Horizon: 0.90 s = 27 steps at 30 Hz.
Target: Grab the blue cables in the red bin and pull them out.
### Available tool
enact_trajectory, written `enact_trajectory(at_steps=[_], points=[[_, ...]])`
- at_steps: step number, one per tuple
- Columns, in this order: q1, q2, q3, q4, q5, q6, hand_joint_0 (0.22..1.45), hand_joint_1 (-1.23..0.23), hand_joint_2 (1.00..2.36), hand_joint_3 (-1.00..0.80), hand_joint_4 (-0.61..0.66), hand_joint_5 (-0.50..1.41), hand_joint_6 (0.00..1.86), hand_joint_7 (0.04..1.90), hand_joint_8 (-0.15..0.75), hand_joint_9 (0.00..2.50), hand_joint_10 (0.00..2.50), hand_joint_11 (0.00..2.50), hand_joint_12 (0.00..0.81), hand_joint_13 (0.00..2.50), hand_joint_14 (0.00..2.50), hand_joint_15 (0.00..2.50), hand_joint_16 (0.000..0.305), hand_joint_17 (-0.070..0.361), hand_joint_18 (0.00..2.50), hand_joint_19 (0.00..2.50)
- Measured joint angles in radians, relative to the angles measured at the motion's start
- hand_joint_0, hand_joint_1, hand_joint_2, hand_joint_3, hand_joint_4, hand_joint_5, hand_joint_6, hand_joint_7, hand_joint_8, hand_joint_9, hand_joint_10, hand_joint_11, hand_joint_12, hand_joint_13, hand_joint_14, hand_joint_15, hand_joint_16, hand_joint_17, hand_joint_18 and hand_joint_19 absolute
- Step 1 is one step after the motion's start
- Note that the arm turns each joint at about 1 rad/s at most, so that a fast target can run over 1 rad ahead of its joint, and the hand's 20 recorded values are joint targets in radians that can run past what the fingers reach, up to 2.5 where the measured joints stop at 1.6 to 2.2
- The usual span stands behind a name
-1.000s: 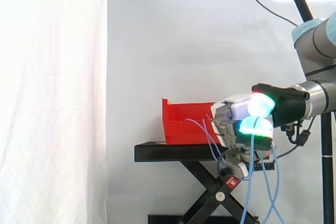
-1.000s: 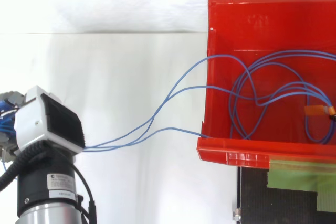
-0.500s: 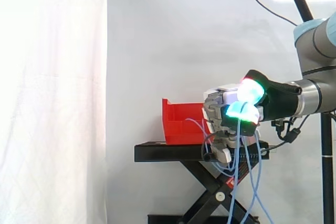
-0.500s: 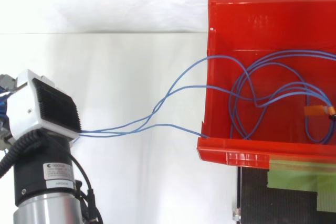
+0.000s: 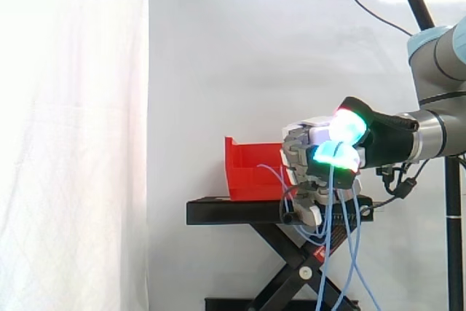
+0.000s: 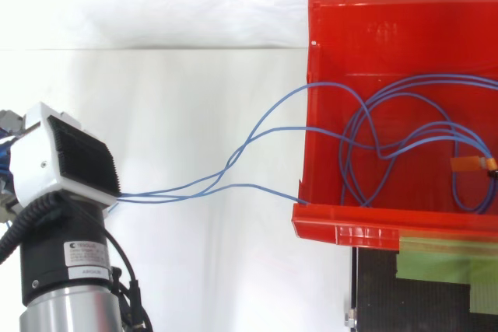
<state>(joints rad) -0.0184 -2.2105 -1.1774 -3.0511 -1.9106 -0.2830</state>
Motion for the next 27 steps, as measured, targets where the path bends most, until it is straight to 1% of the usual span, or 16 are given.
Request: enact_trajectory(at_steps=[3, 5, 8, 9, 14, 16, 21, 22, 27], points=[[0.0, 0.0, 0.0, 0.0, 0.0, 0.0, 0.95, -0.85, 1.0, -1.0, -0.01, 0.77, 0.92, 0.62, 0.164, 1.27, 0.32, 1.85, 0.255, 1.4, 0.01, 1.57, 0.042, 0.094, 0.82, 0.68], [0.0, 0.0, 0.0, 0.0, 0.0, 0.0, 0.95, -0.85, 1.0, -1.0, -0.01, 0.77, 0.92, 0.62, 0.166, 1.27, 0.32, 1.86, 0.265, 1.41, 0.02, 1.57, 0.042, 0.094, 0.82, 0.67], [0.0, 0.0, 0.0, 0.0, 0.0, 0.0, 0.95, -0.85, 1.0, -1.0, 0.0, 0.77, 0.92, 0.61, 0.167, 1.28, 0.32, 1.86, 0.252, 1.41, 0.02, 1.58, 0.042, 0.094, 0.82, 0.68], [0.0, 0.0, 0.0, 0.0, 0.0, 0.0, 0.95, -0.85, 1.0, -1.0, 0.0, 0.77, 0.92, 0.62, 0.168, 1.28, 0.32, 1.86, 0.264, 1.42, 0.02, 1.58, 0.042, 0.095, 0.82, 0.67], [0.0, 0.0, 0.0, 0.0, 0.0, 0.0, 0.96, -0.85, 1.0, -1.0, 0.0, 0.77, 0.92, 0.63, 0.162, 1.29, 0.29, 1.88, 0.258, 1.44, 0.02, 1.62, 0.042, 0.095, 0.82, 0.68], [0.0, 0.0, 0.0, 0.0, 0.0, 0.0, 0.96, -0.85, 1.0, -1.0, 0.01, 0.77, 0.92, 0.62, 0.157, 1.35, 0.23, 1.92, 0.252, 1.44, 0.02, 1.6, 0.042, 0.095, 0.82, 0.69], [0.0, 0.0, 0.0, 0.0, 0.0, 0.0, 0.98, -0.85, 1.0, -1.0, 0.0, 0.77, 0.95, 0.6, 0.149, 1.38, 0.28, 1.95, 0.244, 1.45, 0.02, 1.59, 0.042, 0.096, 0.85, 0.68], [0.0, 0.0, 0.0, 0.0, 0.0, 0.0, 0.98, -0.85, 1.0, -1.0, 0.0, 0.77, 0.96, 0.61, 0.161, 1.38, 0.29, 1.91, 0.245, 1.45, 0.02, 1.58, 0.042, 0.095, 0.85, 0.69], [0.0, 0.0, 0.0, 0.0, 0.0, 0.0, 0.98, -0.85, 1.0, -1.0, 0.01, 0.77, 0.97, 0.59, 0.151, 1.37, 0.31, 1.92, 0.246, 1.45, 0.02, 1.58, 0.043, 0.096, 0.85, 0.68]])
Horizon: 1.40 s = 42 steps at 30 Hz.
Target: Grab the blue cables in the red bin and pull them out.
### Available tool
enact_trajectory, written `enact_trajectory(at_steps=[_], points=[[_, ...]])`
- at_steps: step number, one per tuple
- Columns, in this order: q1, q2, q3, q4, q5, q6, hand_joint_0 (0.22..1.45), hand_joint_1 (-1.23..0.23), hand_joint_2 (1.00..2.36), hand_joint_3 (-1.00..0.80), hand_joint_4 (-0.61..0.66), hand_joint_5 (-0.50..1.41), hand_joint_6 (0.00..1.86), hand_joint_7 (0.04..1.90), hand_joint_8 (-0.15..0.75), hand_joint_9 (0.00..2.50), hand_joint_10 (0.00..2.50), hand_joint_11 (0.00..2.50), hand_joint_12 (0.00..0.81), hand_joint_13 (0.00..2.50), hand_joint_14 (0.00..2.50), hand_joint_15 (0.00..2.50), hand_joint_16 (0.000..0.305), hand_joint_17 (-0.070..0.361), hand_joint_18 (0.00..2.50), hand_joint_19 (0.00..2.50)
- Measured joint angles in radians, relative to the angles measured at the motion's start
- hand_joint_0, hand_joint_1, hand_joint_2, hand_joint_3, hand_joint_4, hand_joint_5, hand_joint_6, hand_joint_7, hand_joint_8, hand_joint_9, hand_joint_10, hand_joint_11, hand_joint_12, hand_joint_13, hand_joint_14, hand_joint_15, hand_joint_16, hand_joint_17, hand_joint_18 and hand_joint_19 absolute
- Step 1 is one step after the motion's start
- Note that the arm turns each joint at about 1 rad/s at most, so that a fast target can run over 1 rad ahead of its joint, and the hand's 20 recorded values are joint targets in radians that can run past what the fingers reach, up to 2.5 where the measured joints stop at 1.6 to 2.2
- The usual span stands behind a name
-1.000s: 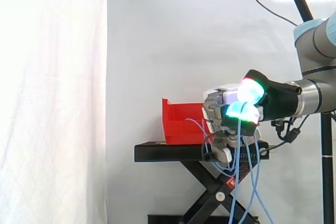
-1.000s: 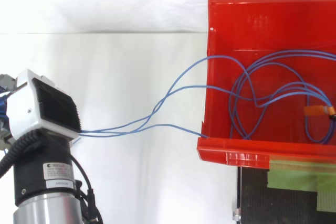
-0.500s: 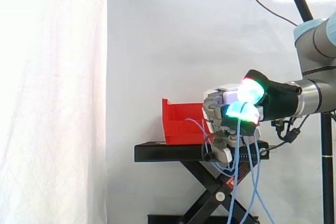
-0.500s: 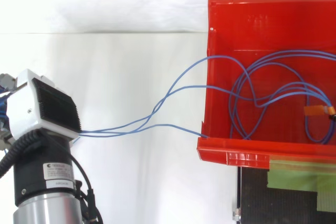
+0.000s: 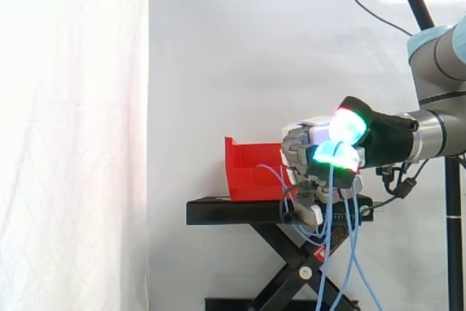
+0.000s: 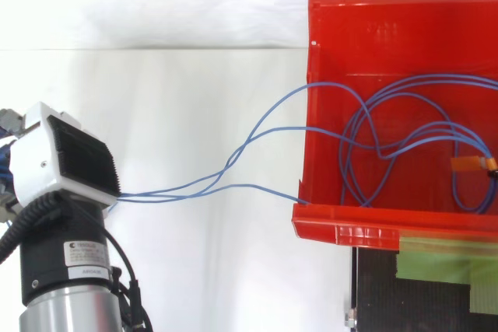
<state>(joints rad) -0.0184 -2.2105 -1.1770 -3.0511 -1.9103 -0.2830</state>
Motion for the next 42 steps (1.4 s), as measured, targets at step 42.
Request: enact_trajectory(at_steps=[42], points=[[0.0, 0.0, 0.0, 0.0, 0.0, 0.0, 0.98, -0.85, 1.0, -1.0, 0.0, 0.77, 0.97, 0.58, 0.148, 1.36, 0.31, 1.91, 0.259, 1.42, 0.02, 1.52, 0.043, 0.097, 0.88, 0.69]])
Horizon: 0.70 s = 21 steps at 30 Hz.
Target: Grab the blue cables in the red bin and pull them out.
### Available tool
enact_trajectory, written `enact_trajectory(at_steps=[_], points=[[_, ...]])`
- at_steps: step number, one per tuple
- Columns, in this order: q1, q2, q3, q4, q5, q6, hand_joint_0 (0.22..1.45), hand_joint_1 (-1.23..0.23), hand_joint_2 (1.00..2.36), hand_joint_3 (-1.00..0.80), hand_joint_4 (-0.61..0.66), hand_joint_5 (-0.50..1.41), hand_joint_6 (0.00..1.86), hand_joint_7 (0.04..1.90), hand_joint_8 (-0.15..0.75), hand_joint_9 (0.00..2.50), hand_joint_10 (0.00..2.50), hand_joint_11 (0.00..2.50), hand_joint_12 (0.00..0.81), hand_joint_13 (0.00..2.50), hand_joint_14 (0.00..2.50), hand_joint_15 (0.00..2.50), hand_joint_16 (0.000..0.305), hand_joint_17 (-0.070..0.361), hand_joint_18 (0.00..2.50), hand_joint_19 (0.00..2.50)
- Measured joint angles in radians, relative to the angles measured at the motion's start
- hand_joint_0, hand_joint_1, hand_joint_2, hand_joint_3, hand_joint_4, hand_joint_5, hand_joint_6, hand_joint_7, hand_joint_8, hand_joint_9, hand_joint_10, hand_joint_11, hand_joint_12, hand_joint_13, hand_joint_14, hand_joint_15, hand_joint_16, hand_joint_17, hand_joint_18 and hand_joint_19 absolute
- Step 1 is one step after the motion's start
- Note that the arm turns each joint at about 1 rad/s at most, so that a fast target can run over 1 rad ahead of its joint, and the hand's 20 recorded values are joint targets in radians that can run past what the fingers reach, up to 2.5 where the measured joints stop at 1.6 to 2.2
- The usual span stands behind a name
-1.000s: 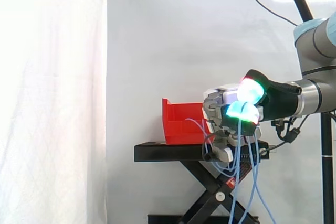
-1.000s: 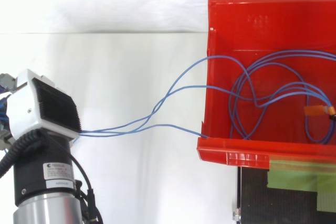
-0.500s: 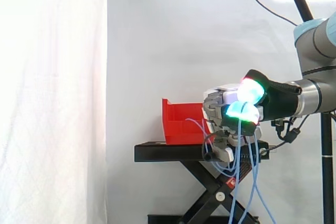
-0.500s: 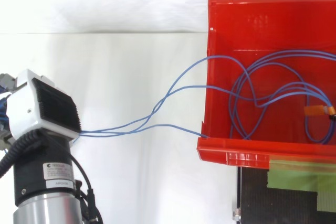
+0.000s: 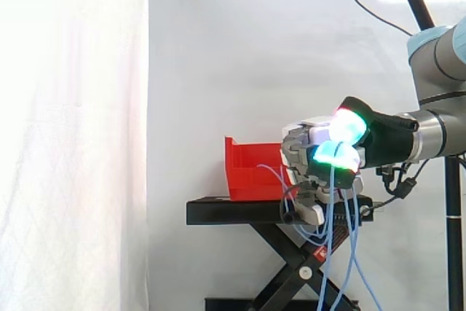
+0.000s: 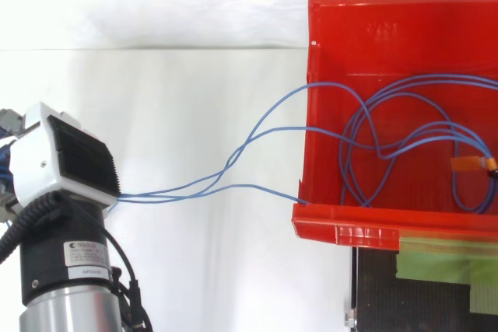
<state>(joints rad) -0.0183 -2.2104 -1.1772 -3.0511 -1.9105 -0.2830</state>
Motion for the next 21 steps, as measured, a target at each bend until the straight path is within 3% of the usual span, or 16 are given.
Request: enact_trajectory(at_steps=[21], points=[[0.0, 0.0, 0.0, 0.0, 0.0, 0.0, 0.97, -0.85, 1.0, -1.0, 0.0, 0.77, 0.96, 0.59, 0.147, 1.35, 0.31, 1.9, 0.259, 1.41, 0.02, 1.5, 0.043, 0.096, 0.87, 0.7]])
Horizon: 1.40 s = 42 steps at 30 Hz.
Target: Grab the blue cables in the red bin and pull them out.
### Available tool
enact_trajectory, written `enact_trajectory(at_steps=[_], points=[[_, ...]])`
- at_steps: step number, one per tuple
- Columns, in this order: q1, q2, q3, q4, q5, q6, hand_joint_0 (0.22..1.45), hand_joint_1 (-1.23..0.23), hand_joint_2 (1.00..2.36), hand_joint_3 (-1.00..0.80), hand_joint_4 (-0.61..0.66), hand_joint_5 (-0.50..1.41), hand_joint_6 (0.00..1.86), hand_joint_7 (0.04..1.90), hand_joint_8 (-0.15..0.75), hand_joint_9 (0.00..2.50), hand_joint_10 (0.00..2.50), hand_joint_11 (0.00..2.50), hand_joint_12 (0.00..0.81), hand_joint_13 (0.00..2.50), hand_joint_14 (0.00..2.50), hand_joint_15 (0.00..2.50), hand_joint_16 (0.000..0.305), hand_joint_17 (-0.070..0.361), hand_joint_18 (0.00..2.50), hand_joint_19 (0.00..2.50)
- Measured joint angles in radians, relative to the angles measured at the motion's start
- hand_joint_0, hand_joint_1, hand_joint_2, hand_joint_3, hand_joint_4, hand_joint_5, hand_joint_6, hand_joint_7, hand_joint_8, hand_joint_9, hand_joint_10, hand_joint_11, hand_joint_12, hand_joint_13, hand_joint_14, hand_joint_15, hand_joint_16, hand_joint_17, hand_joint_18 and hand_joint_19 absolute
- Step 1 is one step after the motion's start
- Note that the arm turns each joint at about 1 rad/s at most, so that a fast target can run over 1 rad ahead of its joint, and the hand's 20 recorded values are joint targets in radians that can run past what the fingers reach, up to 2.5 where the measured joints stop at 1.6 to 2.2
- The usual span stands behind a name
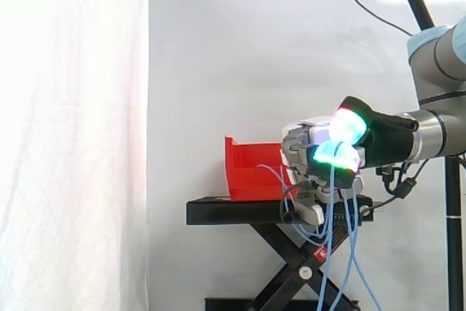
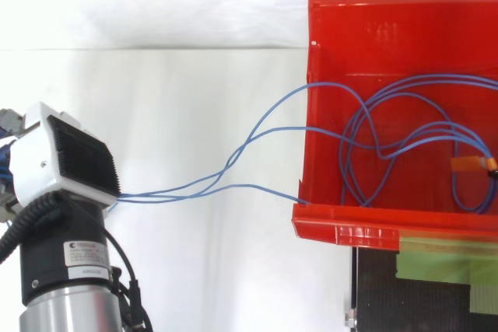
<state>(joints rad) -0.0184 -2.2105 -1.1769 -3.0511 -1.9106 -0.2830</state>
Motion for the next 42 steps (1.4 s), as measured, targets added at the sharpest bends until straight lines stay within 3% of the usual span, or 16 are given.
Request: enact_trajectory(at_steps=[42], points=[[0.0, 0.0, -0.001, 0.0, 0.0, 0.0, 0.97, -0.86, 1.0, -1.0, 0.01, 0.78, 0.93, 0.61, 0.15, 1.4, 0.07, 1.94, 0.257, 1.4, 0.03, 1.46, 0.043, 0.096, 0.86, 0.68]])
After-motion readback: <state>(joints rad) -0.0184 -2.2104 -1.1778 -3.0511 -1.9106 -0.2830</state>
